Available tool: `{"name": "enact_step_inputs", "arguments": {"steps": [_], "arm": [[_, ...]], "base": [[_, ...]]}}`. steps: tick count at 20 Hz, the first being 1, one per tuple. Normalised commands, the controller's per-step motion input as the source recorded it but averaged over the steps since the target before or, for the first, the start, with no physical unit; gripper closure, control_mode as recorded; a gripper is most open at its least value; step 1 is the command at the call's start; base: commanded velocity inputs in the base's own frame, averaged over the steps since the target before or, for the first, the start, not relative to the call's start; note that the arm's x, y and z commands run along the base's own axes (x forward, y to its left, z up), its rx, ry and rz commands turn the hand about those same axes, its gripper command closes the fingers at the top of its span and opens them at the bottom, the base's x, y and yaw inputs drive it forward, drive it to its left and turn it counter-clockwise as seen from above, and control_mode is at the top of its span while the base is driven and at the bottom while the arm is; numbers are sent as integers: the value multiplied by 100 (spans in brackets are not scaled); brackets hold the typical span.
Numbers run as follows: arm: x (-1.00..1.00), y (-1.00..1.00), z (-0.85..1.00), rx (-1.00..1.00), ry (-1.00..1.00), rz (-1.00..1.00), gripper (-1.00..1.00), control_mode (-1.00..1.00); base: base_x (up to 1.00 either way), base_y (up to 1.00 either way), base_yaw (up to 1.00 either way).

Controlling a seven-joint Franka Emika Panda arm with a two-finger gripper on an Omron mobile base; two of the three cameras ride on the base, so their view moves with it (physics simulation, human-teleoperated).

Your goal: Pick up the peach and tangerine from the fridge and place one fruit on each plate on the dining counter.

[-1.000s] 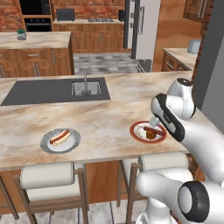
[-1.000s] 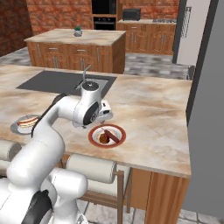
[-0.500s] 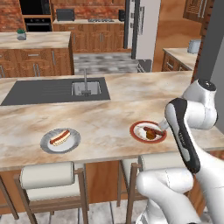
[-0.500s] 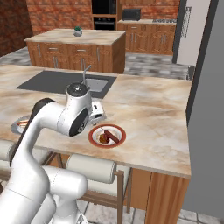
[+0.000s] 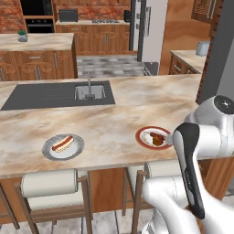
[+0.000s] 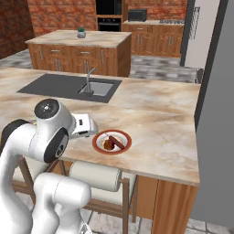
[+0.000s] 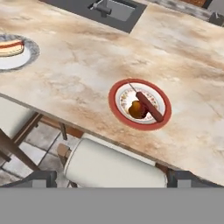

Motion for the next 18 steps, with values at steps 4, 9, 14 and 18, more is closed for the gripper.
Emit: {"name": "enact_step_inputs", "arguments": {"steps": [4, 9, 14, 18], "arm": [[-45, 1, 37, 7, -1, -29, -100, -100], [-72, 0, 40, 5, -18, -6, -100, -100], [-73, 0, 19, 1, -27, 0, -100, -100], [-59, 27, 0, -1, -27, 2, -100, -100]], "base": [[0, 0, 0], [0, 0, 0], [0, 0, 0], [0, 0, 0]]}}
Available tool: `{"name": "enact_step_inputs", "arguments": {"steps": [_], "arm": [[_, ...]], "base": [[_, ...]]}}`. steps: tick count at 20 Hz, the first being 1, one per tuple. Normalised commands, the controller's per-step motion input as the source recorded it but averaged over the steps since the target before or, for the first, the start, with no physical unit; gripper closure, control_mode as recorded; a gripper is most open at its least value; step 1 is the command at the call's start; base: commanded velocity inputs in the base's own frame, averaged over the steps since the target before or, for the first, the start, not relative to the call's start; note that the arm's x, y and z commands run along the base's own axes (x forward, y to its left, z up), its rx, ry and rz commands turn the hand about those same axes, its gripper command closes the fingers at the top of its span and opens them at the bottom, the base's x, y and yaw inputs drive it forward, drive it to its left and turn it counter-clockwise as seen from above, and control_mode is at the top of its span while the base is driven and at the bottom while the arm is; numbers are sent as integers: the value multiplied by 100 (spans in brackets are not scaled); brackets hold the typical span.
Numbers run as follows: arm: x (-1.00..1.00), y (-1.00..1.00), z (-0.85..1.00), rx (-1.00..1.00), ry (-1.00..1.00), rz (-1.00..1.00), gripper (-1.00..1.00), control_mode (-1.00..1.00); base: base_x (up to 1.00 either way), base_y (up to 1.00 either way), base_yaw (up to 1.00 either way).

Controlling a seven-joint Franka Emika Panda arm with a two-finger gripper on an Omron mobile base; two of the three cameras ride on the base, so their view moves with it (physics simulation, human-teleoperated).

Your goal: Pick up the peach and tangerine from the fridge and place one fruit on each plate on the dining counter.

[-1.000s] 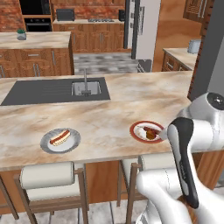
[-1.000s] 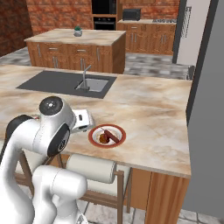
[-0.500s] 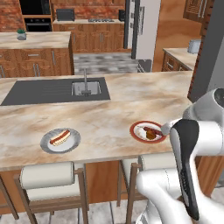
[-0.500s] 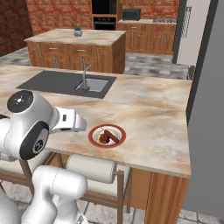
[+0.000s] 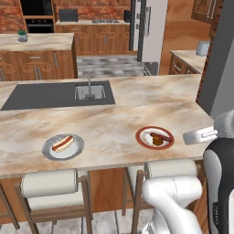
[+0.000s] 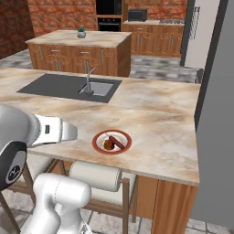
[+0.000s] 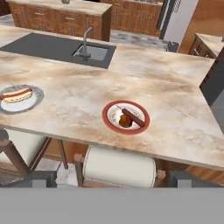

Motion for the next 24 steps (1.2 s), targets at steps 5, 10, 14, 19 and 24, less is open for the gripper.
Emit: {"name": "enact_step_inputs", "arguments": {"steps": [5, 10, 14, 19, 24], "arm": [[0, 0, 0, 0, 0, 0, -100, 100], [0, 0, 0, 0, 0, 0, -100, 100], [0, 0, 0, 0, 0, 0, -100, 100], [0, 0, 0, 0, 0, 0, -100, 100], [0, 0, 0, 0, 0, 0, -100, 100]], "base": [[-33, 69, 2], [-22, 99, 0], [-17, 100, 0], [-25, 100, 0], [-42, 100, 0]]}}
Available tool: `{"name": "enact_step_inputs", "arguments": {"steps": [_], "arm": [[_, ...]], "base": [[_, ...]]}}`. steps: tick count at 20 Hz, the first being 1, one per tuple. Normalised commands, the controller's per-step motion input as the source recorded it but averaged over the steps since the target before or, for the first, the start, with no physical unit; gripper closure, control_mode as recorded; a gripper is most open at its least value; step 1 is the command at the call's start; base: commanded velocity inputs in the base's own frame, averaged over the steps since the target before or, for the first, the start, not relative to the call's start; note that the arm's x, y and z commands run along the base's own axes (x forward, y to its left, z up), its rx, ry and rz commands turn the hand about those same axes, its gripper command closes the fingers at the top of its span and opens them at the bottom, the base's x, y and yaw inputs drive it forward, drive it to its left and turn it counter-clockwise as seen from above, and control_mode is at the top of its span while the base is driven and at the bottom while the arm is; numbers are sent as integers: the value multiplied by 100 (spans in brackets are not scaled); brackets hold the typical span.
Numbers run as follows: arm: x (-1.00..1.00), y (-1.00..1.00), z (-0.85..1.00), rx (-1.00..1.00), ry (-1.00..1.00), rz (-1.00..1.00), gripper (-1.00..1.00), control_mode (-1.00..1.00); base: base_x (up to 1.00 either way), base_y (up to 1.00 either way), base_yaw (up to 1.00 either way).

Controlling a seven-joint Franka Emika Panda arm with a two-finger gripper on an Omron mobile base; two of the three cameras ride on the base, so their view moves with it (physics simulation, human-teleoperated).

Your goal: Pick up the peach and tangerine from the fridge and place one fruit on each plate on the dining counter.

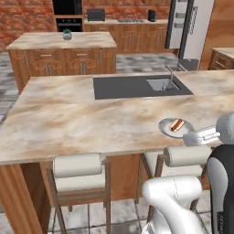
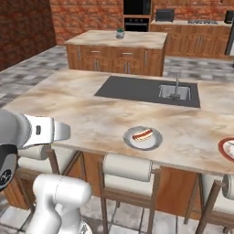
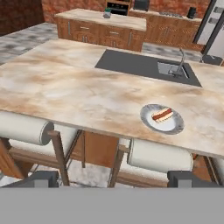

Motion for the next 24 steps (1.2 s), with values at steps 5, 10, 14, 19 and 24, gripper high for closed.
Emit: {"name": "enact_step_inputs", "arguments": {"steps": [5, 10, 14, 19, 24], "arm": [[0, 0, 0, 0, 0, 0, -100, 100], [0, 0, 0, 0, 0, 0, -100, 100], [0, 0, 0, 0, 0, 0, -100, 100], [0, 0, 0, 0, 0, 0, -100, 100], [0, 0, 0, 0, 0, 0, -100, 100]], "base": [[-47, 100, 3], [-19, 100, 0], [-1, 100, 0], [0, 100, 0], [0, 100, 0]]}}
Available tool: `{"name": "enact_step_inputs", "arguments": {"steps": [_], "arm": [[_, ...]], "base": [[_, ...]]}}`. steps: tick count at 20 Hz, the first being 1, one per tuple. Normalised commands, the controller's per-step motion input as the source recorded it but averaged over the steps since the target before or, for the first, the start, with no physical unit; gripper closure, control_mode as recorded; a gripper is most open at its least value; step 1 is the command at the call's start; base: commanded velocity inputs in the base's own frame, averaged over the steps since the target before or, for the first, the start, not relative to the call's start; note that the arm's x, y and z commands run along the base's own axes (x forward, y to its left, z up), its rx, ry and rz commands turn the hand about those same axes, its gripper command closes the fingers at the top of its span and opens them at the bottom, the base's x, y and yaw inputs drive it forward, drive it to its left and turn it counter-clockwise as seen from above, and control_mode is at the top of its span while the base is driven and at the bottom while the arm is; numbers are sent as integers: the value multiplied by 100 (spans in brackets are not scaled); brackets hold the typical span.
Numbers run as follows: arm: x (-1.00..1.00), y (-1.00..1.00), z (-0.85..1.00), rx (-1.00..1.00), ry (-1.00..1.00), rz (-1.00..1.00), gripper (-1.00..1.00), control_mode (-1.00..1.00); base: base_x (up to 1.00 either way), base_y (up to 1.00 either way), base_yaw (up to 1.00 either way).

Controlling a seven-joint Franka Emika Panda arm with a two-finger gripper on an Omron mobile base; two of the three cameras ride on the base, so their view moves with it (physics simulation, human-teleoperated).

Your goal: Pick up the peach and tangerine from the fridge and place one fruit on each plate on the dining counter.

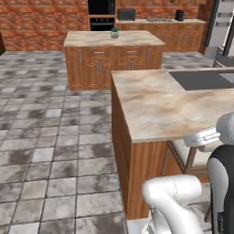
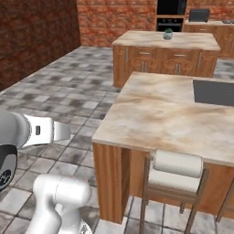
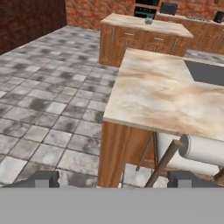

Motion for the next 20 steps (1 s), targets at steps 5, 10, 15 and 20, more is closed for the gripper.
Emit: {"name": "enact_step_inputs", "arguments": {"steps": [5, 10, 15, 20], "arm": [[0, 0, 0, 0, 0, 0, -100, 100], [0, 0, 0, 0, 0, 0, -100, 100], [0, 0, 0, 0, 0, 0, -100, 100], [0, 0, 0, 0, 0, 0, -100, 100]], "base": [[25, 100, -5], [62, 99, -23], [85, 91, -40], [93, 89, -42]]}}
